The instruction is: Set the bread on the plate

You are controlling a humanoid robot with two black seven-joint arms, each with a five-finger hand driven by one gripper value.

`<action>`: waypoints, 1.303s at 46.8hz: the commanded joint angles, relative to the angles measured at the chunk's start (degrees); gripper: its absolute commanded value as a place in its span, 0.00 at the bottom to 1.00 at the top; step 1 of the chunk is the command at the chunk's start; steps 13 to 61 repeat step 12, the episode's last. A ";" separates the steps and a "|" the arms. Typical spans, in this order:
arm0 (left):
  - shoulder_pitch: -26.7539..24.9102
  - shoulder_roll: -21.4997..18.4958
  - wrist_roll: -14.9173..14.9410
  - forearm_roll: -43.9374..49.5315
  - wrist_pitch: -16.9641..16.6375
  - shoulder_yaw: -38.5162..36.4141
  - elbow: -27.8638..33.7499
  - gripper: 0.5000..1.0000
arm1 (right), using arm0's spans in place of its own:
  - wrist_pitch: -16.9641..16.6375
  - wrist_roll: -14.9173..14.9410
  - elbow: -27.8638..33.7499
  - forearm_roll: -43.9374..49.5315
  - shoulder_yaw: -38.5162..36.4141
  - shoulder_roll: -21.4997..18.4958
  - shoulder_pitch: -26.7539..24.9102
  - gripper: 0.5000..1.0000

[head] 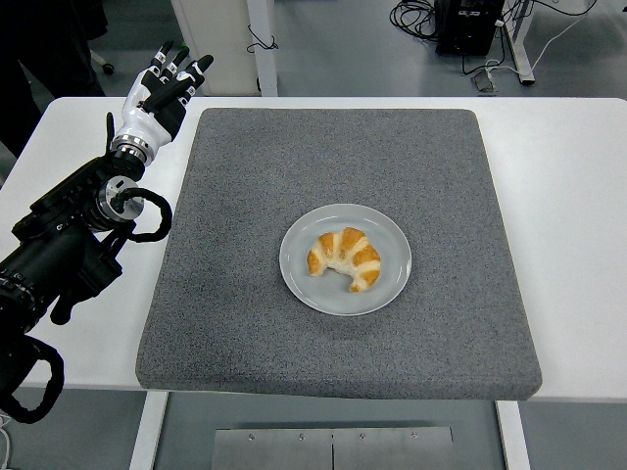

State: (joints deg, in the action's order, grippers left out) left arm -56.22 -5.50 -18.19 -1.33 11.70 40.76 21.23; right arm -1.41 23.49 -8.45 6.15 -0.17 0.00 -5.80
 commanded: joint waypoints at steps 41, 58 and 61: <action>0.06 0.41 -0.36 2.04 0.08 0.20 -0.14 0.94 | 0.09 0.07 -0.08 -0.35 -0.88 0.00 0.35 1.00; 0.06 0.41 -0.36 2.04 0.08 0.20 -0.14 0.94 | 0.09 0.07 -0.08 -0.35 -0.88 0.00 0.35 1.00; 0.06 0.41 -0.36 2.04 0.08 0.20 -0.14 0.94 | 0.09 0.07 -0.08 -0.35 -0.88 0.00 0.35 1.00</action>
